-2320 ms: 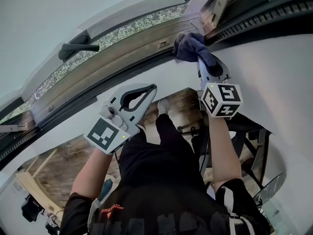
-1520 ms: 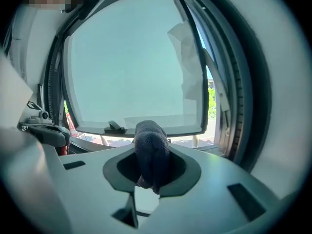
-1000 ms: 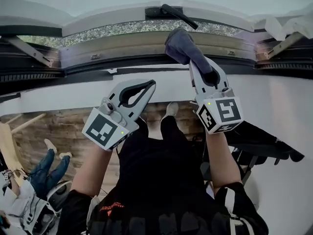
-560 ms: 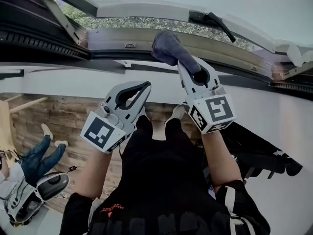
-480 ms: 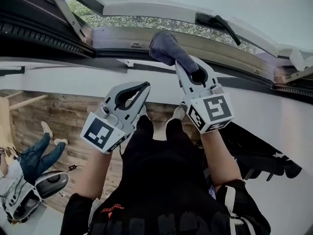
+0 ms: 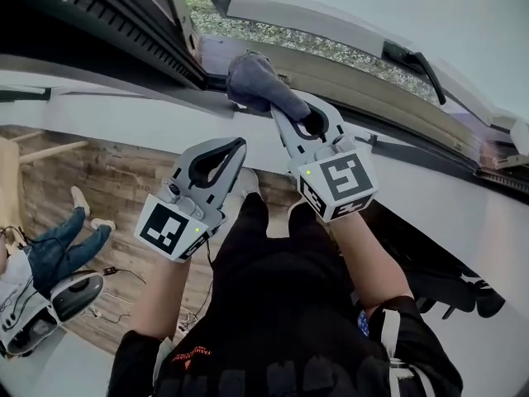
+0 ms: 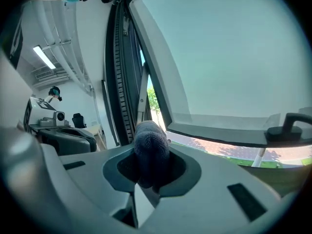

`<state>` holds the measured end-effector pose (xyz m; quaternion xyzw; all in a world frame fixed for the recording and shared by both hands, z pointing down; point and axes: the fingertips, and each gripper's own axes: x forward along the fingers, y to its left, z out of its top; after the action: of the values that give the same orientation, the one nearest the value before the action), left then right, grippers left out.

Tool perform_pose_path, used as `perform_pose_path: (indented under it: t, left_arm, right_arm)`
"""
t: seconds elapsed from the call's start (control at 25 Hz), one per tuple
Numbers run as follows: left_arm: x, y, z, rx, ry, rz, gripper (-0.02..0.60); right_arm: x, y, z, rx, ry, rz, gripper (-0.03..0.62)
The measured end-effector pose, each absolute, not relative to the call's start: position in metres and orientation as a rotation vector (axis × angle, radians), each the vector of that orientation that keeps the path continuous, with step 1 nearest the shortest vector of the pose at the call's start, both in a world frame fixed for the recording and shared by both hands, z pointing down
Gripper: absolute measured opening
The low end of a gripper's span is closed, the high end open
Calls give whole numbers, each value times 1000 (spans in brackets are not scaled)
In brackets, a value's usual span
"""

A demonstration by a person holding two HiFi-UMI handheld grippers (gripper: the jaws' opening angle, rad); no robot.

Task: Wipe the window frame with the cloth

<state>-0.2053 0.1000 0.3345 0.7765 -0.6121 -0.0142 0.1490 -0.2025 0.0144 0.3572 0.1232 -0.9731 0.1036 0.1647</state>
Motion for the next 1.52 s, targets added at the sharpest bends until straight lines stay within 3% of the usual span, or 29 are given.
perform_pose_path:
  t: [0.64,1.52]
  left_arm:
    - [-249,120,352,2153,-1802,-44,20]
    - [-203,87,354,2237,-1685,-22,20]
  right_arm:
    - [-259,41,406,250,-2672,315,63]
    - [-210,16,417,364,-2646,383,63]
